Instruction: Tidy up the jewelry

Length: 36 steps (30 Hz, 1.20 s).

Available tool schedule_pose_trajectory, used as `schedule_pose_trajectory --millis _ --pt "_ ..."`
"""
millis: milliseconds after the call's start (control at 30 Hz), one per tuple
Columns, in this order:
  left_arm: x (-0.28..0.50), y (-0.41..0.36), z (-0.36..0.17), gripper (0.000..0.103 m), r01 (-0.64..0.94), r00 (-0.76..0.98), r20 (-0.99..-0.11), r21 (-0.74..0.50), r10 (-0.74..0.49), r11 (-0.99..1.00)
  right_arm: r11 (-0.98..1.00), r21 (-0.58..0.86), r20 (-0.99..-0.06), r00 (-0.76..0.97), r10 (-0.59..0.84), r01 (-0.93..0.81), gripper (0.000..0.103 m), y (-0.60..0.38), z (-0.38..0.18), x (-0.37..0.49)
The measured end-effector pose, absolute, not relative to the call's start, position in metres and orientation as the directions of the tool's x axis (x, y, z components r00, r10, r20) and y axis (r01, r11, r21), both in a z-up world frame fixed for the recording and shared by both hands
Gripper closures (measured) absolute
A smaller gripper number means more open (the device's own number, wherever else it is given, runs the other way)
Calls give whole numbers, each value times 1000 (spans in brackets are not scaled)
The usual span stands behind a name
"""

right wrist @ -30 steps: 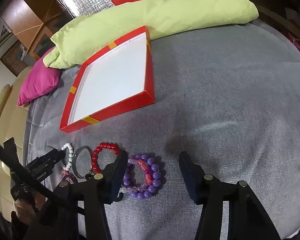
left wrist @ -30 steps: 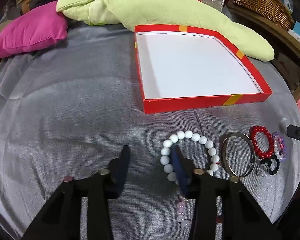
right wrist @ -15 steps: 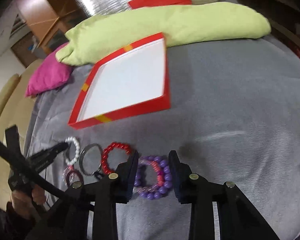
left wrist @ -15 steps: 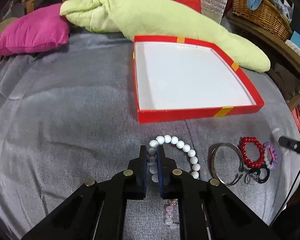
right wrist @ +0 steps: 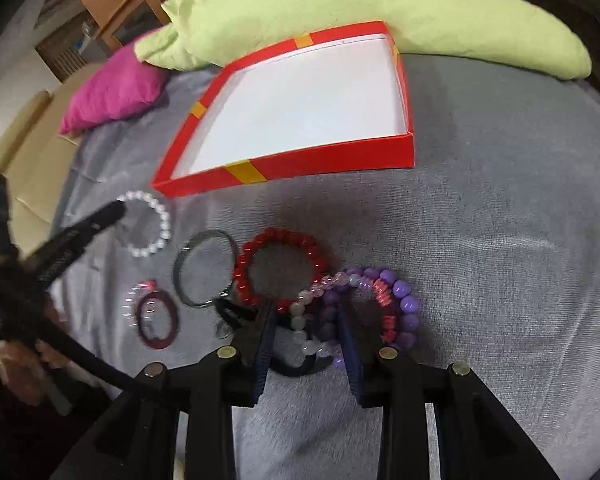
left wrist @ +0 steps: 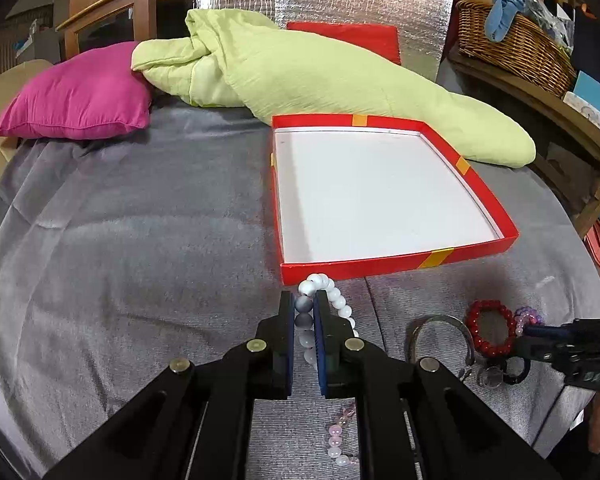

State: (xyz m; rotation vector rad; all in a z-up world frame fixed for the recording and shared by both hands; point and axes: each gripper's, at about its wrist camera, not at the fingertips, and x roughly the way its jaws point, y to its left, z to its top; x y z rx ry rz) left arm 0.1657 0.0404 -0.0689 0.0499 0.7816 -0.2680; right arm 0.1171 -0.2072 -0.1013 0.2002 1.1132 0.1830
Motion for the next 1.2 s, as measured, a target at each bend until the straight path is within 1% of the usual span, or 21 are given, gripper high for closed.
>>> schedule_pose_trajectory --millis 33,67,100,200,300,400,600,733,833,867,1000,1100,1200 --pt "165 39 -68 93 262 681 -698 -52 -222 964 969 242 -868 437 235 -40 77 -207 -102 117" --pt "164 37 -67 93 267 684 -694 -47 -223 963 973 230 -866 448 221 -37 90 -206 -101 118" --pt "163 37 -67 93 270 686 -692 -44 -225 962 974 225 -866 451 215 -32 92 -206 -101 119" --pt "160 36 -65 93 280 694 -683 -35 -228 959 974 227 -857 474 202 -4 92 -213 -99 119" --pt "158 37 -60 93 281 705 -670 -37 -232 959 965 260 -816 530 229 -16 92 -220 -85 112" --pt "156 37 -54 93 286 717 -652 -47 -246 957 944 328 -751 598 281 -31 92 -230 -68 107" --pt "155 31 -34 93 323 761 -574 -67 -301 944 892 450 -625 702 341 -34 92 -242 -42 126" --pt "166 21 -23 93 337 789 -517 -89 -333 937 845 534 -554 740 380 -34 92 -244 -33 150" --pt "181 12 -22 93 341 799 -499 -82 -335 936 787 615 -507 737 447 -54 92 -246 -34 173" --pt "189 10 -22 93 343 798 -497 -90 -341 935 764 642 -498 724 477 -63 92 -246 -36 181" --pt "214 7 -29 93 327 792 -510 -111 -336 939 716 698 -491 705 511 -33 92 -254 -50 203" --pt "229 6 -34 93 312 780 -530 -133 -333 941 689 725 -483 706 518 -10 92 -263 -57 210" --pt "227 1 -34 93 322 779 -530 -118 -334 939 680 733 -481 707 519 0 92 -272 -59 209"
